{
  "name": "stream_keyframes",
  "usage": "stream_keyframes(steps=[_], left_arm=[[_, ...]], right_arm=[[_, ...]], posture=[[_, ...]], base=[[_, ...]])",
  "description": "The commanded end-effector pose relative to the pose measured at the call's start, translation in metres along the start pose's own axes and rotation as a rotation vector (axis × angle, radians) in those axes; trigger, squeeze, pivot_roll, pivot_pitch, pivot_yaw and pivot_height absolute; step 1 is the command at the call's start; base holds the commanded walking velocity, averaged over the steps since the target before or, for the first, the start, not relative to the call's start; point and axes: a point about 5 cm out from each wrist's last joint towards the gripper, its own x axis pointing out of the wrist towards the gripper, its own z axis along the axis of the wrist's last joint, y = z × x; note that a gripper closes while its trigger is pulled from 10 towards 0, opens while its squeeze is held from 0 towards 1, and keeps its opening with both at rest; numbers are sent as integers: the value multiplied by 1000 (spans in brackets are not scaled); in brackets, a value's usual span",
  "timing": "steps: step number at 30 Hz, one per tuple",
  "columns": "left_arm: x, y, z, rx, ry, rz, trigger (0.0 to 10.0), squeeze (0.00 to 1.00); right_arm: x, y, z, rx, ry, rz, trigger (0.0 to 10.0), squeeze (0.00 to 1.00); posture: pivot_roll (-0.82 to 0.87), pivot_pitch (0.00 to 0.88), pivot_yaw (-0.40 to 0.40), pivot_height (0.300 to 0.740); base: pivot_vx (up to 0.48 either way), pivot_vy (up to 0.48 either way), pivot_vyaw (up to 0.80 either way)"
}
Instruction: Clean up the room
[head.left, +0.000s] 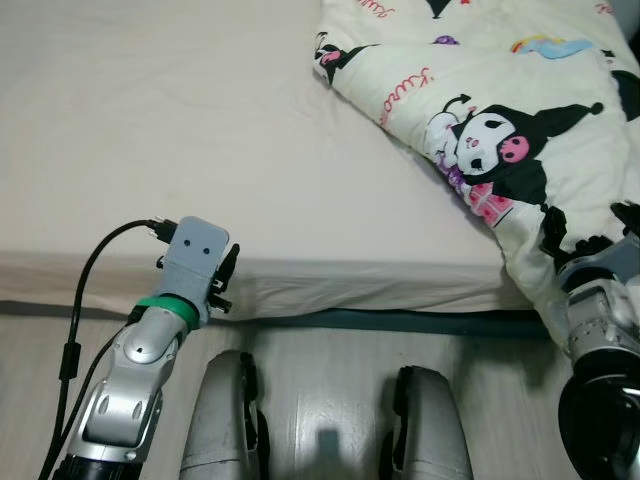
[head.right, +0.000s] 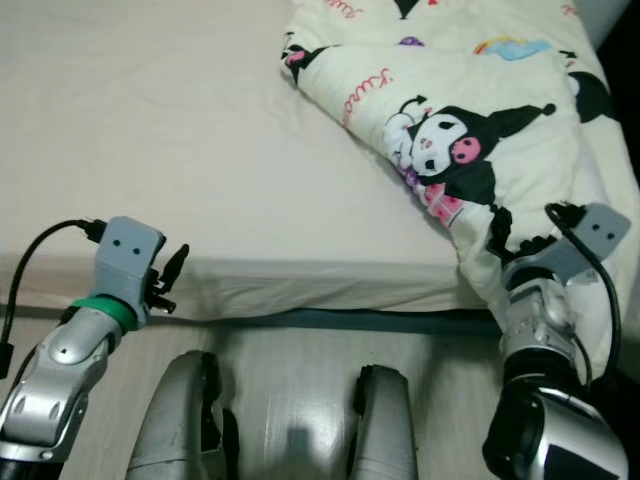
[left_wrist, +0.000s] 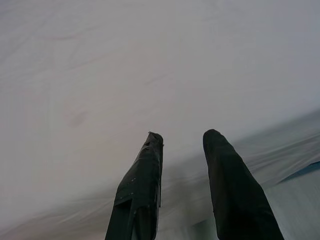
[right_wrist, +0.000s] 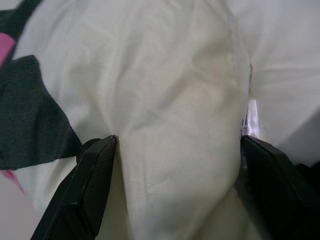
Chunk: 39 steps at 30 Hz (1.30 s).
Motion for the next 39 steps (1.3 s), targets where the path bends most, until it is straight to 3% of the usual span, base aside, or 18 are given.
stream_keyframes(steps=[1, 3, 4, 8, 19, 29, 31, 32, 34, 35, 37, 38, 39], left_arm=[[-5, 1, -7, 2, 36, 2, 10000, 0], [-6, 2, -7, 4, 38, 4, 10000, 0], [-6, 3, -7, 5, 41, 8, 10000, 0], [-5, 1, -7, 2, 47, 12, 10000, 0], [0, -7, -6, -14, 48, 5, 10000, 0], [5, -13, -5, -34, 38, -1, 10000, 0], [8, -14, -1, -48, 21, -8, 10000, 0], [8, -14, -1, -48, 21, -8, 10000, 0], [11, -15, 4, -79, 2, -26, 10000, 0], [11, -15, 4, -79, 2, -26, 10000, 0], [14, -17, 11, -117, -24, -56, 10000, 0], [14, -17, 11, -117, -24, -56, 10000, 0], [15, -18, 14, -127, -36, -69, 10000, 0]], right_arm=[[-4, -4, -15, 53, 67, -16, 10000, 0], [-4, -2, -18, 74, 87, 0, 10000, 0], [-4, 4, -21, 67, 107, 25, 0, 0], [-1, 16, -22, 49, 112, 94, 0, 0], [1, 17, -15, 15, 102, 144, 0, 0], [2, 44, -18, -25, 119, 346, 0, 0], [-2, 75, -27, -87, 165, 592, 0, 0], [-2, 75, -27, -87, 165, 592, 0, 0], [-16, 112, -42, -161, 240, 892, 0, 0], [-16, 112, -42, -161, 240, 892, 0, 0], [-42, 142, -66, -231, 346, 1179, 0, 0], [-42, 142, -66, -231, 346, 1179, 0, 0], [-57, 151, -77, -262, 401, 1297, 1804, 0]], posture=[[210, 267, 152, 575], [213, 270, 149, 575], [210, 271, 145, 575], [199, 269, 139, 575], [157, 254, 119, 575], [130, 236, 101, 575], [120, 227, 95, 575], [120, 227, 95, 575], [110, 222, 92, 575], [110, 222, 92, 575], [97, 216, 87, 575], [97, 216, 87, 575], [94, 213, 85, 575]], base=[[0, 0, 0], [0, 0, 0], [0, 0, 0], [0, 0, 0], [0, 0, 0], [0, 0, 0], [0, 0, 0], [0, 0, 0], [0, 0, 0], [0, 0, 0], [0, 0, 0], [0, 0, 0], [0, 0, 0]])
